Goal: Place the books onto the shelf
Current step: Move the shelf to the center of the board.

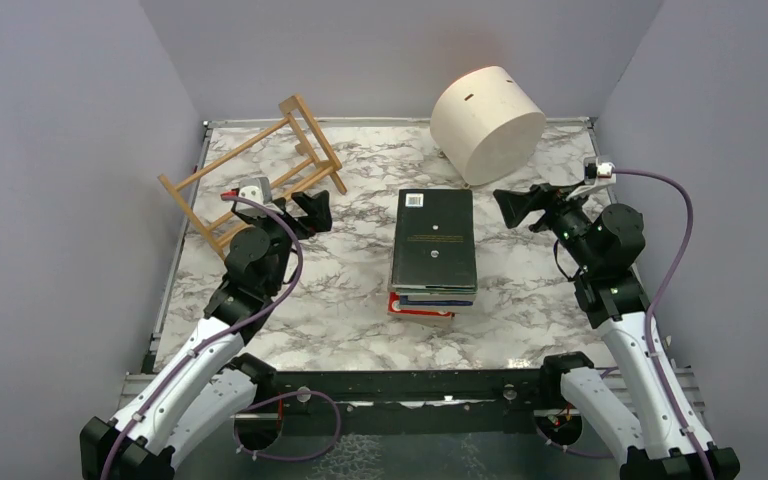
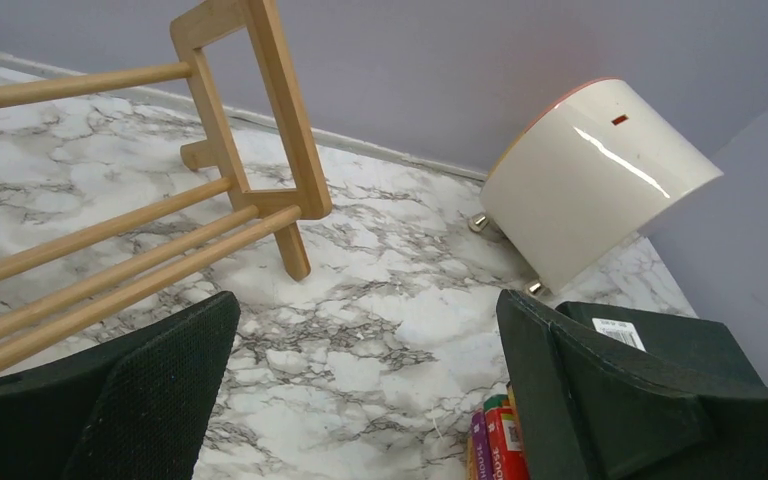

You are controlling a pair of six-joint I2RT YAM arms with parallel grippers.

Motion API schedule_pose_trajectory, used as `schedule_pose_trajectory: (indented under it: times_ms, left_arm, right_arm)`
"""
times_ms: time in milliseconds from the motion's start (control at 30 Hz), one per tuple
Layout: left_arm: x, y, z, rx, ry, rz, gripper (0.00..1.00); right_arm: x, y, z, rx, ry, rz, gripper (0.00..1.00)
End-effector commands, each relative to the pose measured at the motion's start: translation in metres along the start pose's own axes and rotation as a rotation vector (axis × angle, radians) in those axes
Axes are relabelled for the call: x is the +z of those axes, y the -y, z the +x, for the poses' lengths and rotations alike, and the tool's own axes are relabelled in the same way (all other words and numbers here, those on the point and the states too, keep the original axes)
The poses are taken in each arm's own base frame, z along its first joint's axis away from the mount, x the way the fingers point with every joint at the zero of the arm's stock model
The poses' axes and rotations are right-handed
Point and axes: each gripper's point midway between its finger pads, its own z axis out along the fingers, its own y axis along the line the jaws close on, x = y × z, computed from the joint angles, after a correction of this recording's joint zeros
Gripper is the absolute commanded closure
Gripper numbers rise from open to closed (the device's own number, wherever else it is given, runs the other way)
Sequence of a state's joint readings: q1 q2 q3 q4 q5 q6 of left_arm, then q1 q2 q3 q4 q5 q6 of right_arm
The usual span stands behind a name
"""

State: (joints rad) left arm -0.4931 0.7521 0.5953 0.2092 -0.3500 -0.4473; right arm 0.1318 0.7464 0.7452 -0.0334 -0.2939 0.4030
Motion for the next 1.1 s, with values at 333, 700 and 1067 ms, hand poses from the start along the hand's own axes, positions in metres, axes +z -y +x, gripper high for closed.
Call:
schedule_pose_trajectory:
  times_ms: [333, 700, 1067]
  left_arm:
    - [-0.009, 0.013, -0.008, -0.009, 0.034, 0.085, 0.03]
    - [-0.007, 0.010, -0.007, -0.012, -0.030, 0.035, 0.08]
    - [-0.021, -0.058, -0.025, -0.031, -0.004, -0.402, 0.07]
  right_arm:
    - [-0.004, -0.002, -0.004, -0.009, -0.003, 0.005, 0.00]
    - [-0.007, -0.004, -0.002, -0.004, -0.011, 0.003, 0.00]
    - [-0.010, -0.001, -0.001, -0.017, -0.028, 0.024, 0.00]
